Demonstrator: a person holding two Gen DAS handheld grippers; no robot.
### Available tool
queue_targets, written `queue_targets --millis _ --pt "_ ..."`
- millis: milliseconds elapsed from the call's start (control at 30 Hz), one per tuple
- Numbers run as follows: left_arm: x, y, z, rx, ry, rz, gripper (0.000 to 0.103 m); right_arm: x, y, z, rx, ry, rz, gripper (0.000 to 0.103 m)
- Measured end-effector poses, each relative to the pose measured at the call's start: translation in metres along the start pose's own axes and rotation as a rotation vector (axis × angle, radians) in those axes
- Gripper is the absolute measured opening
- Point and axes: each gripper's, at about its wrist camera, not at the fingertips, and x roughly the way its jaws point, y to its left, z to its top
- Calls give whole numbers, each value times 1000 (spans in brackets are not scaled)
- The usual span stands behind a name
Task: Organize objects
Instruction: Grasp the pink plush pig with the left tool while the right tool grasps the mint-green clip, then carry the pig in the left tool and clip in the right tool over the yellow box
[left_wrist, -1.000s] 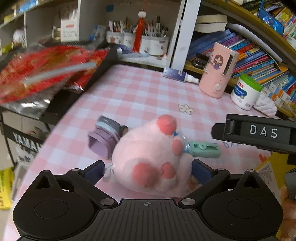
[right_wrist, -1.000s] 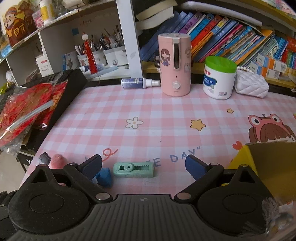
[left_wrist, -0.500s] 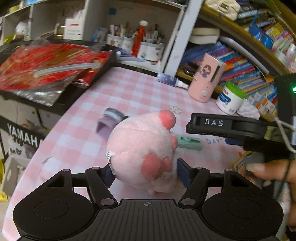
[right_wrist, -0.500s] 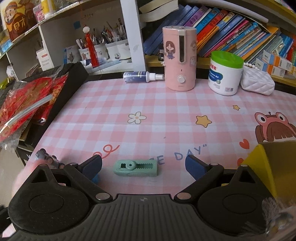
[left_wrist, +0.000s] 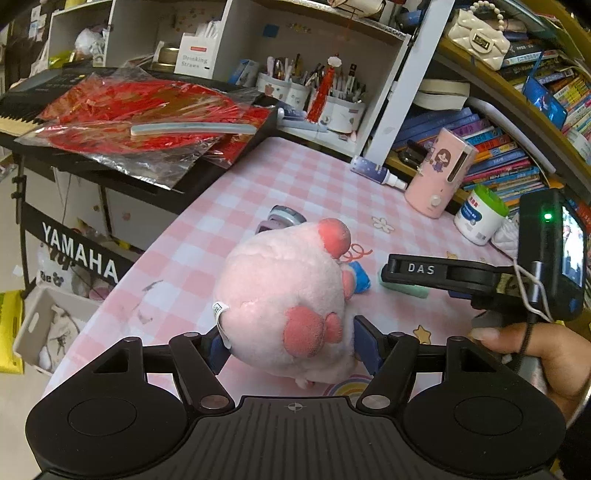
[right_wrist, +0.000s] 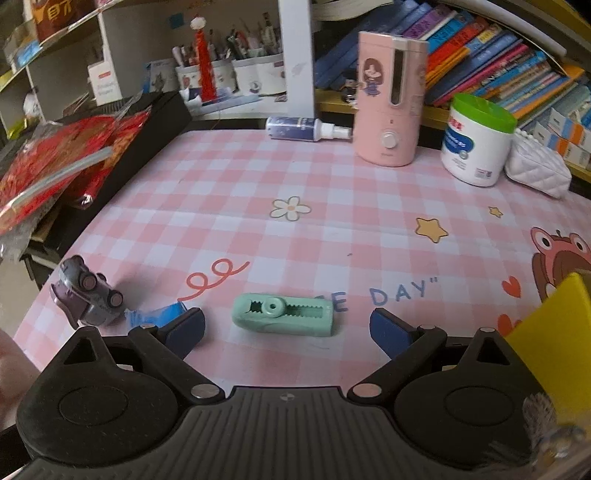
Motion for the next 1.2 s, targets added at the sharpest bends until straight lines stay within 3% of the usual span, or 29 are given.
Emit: queue_targets --millis 367,467,600,933,1200 --pt "0 0 -2 13 9 -9 67 21 -1 -5 -7 5 -24 83" --pt "0 -2 -2 21 8 -14 67 23 2 -7 -44 -7 -30 69" --pt "-5 -2 -2 28 0 -17 67 18 3 -6 -61 -15 -11 67" --pt "-33 4 -4 23 -41 -17 67 -51 6 -6 -17 -82 65 67" --pt "-65 11 -16 28 -65 -33 67 -119 3 -34 6 -121 105 67"
